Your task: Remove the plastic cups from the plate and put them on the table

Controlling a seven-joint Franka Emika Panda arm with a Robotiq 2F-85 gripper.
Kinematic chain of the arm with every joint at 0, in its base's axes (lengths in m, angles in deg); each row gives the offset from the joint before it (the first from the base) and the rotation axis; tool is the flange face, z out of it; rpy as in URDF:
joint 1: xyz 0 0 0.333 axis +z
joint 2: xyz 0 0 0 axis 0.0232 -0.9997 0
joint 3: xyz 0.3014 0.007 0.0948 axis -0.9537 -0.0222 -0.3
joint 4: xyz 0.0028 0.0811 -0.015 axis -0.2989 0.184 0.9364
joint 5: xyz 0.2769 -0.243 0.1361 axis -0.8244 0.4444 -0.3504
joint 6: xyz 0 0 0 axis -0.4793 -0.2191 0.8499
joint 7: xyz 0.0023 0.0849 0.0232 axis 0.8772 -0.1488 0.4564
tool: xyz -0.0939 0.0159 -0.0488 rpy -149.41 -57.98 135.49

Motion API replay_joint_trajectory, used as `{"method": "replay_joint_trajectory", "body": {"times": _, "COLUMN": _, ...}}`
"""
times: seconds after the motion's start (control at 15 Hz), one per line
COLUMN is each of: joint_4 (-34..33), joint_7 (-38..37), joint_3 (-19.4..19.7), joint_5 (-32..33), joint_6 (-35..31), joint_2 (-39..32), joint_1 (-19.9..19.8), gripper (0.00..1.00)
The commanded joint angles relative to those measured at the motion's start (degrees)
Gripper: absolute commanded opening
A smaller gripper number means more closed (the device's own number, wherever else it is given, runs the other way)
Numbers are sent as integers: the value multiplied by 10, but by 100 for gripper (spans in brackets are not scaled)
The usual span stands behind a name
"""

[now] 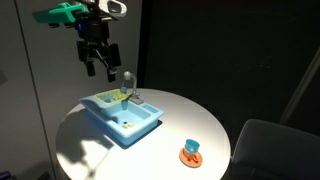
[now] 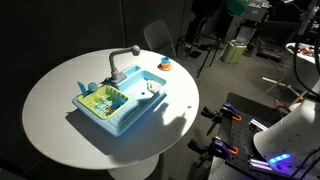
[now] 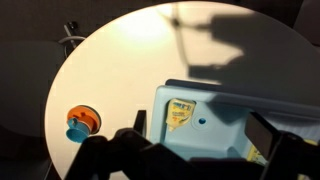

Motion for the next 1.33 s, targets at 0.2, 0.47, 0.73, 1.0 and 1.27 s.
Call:
{"method": "replay_joint_trajectory", "body": {"times": 0.2, "joint_4": 12, "joint_7": 1, "joint_3": 39, "joint_5": -7, "joint_6": -82, "joint_2": -37, "joint_1": -38, "gripper": 100}}
{"method": "replay_joint_trajectory", "body": {"times": 0.47, "joint_4": 31, "joint_7": -1, "joint_3": 57, "joint_5": -10, "joint_6": -146, "joint_2": -64, "joint_1": -57, "gripper": 100}}
{"method": "replay_joint_trajectory", "body": {"times": 0.73, "joint_4": 47, "joint_7": 4, "joint_3": 71, "joint_5": -12, "joint_6": -218, "joint_2": -100, "joint_1": -71, "gripper": 100}}
{"method": "replay_joint_trajectory", "body": {"times": 1.0, "joint_4": 46, "joint_7": 16, "joint_3": 87, "joint_5": -34, "joint_6": -278, "joint_2": -147, "joint_1": -74, "gripper": 100}}
{"method": "replay_joint_trajectory", "body": {"times": 1.27, "joint_4": 36, "joint_7": 41, "joint_3": 100, "joint_5": -81, "joint_6": -318, "joint_2": -197, "joint_1": -73, "gripper": 100}}
